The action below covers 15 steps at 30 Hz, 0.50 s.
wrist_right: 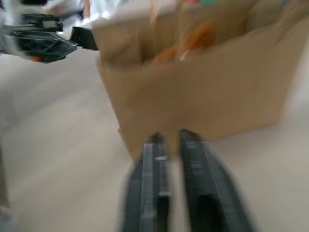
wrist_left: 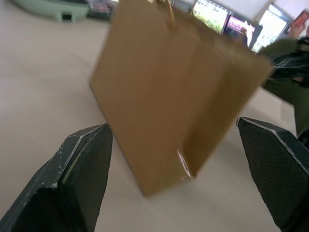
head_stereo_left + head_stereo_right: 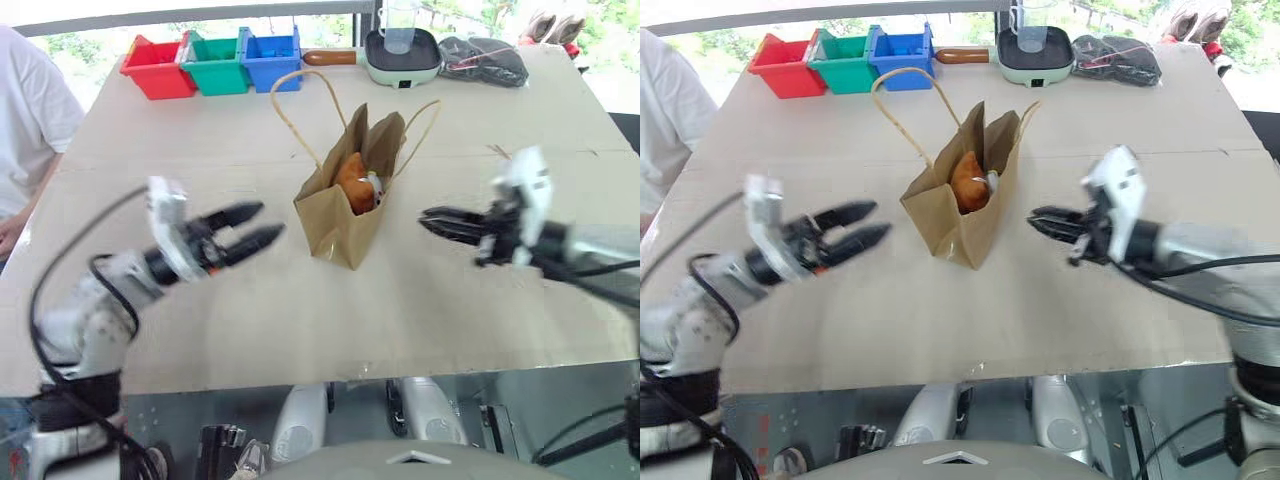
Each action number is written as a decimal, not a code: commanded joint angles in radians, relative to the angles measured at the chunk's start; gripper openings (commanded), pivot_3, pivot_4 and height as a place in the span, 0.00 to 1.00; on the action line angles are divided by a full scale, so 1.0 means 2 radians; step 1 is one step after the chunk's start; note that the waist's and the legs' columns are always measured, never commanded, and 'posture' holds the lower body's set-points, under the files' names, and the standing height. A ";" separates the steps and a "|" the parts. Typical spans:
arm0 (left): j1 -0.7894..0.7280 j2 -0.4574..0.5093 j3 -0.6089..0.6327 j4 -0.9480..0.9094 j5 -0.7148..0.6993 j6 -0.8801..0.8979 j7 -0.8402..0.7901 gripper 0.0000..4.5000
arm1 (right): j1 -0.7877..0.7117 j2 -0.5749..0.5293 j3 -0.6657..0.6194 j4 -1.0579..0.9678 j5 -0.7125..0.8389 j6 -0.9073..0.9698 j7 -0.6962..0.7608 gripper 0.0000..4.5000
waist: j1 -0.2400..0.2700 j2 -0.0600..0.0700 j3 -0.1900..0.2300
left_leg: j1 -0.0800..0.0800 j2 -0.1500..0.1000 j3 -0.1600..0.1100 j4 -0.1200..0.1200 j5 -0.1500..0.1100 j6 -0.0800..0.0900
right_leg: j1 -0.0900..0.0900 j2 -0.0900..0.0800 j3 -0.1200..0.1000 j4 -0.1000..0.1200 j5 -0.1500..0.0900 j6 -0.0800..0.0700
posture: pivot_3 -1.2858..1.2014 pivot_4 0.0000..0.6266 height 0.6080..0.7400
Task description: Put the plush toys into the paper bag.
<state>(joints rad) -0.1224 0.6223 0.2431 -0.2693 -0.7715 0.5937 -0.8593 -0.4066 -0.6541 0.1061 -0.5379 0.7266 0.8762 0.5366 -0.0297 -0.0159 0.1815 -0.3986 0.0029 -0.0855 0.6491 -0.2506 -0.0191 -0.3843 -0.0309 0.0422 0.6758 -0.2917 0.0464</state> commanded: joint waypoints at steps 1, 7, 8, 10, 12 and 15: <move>-0.009 -0.024 -0.029 -0.045 0.036 -0.026 0.043 1.00 | -0.031 0.043 0.066 0.052 -0.095 -0.093 0.008 0.01 | 0.001 0.000 0.000 | 0.000 0.000 0.000 0.000 0.000 0.000 | 0.000 0.001 0.000 0.000 0.000 0.000 | 0.52 0.24 1.00; -0.016 -0.084 -0.072 -0.089 0.064 -0.031 0.115 1.00 | -0.060 0.123 0.100 0.119 -0.139 -0.150 0.028 0.01 | 0.005 -0.001 0.000 | 0.000 0.000 0.000 0.000 0.000 0.000 | 0.000 0.001 0.001 0.001 0.000 0.000 | 0.52 0.24 1.00; -0.022 -0.094 -0.079 -0.090 0.076 -0.034 0.129 1.00 | -0.062 0.133 0.102 0.129 -0.144 -0.156 0.031 0.01 | 0.006 -0.001 0.000 | 0.000 0.000 -0.001 0.000 0.000 0.000 | 0.000 0.001 0.000 0.001 0.000 0.000 | 0.52 0.24 1.00; -0.034 -0.109 -0.094 -0.087 0.095 -0.040 0.148 1.00 | -0.065 0.153 0.102 0.152 -0.151 -0.168 0.036 0.01 | 0.007 -0.001 0.000 | 0.000 0.000 -0.001 0.000 0.000 0.000 | 0.000 0.000 0.000 0.001 0.000 0.000 | 0.52 0.24 1.00; -0.051 -0.126 -0.107 -0.077 0.116 -0.048 0.169 1.00 | -0.069 0.177 0.096 0.185 -0.156 -0.181 0.037 0.01 | 0.007 -0.001 0.000 | 0.000 0.000 -0.001 0.000 0.000 0.000 | 0.000 0.001 0.000 0.001 0.000 0.000 | 0.52 0.24 1.00; -0.077 -0.153 -0.124 -0.051 0.150 -0.054 0.203 1.00 | -0.073 0.196 0.098 0.231 -0.177 -0.209 0.046 0.01 | 0.007 -0.001 0.000 | 0.000 -0.001 -0.001 0.000 0.000 0.000 | 0.000 0.001 0.000 0.001 0.000 0.000 | 0.52 0.24 1.00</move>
<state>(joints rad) -0.2690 0.3189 0.0064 -0.3691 -0.4983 0.5108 -0.4765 -0.5328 -0.2636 0.3148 -0.0744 0.3837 0.4965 0.6150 -0.0150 -0.0169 0.1809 -0.3989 0.0010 -0.0872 0.6496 -0.2502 -0.0198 -0.3843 -0.0284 0.0419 0.6782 -0.2910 0.0463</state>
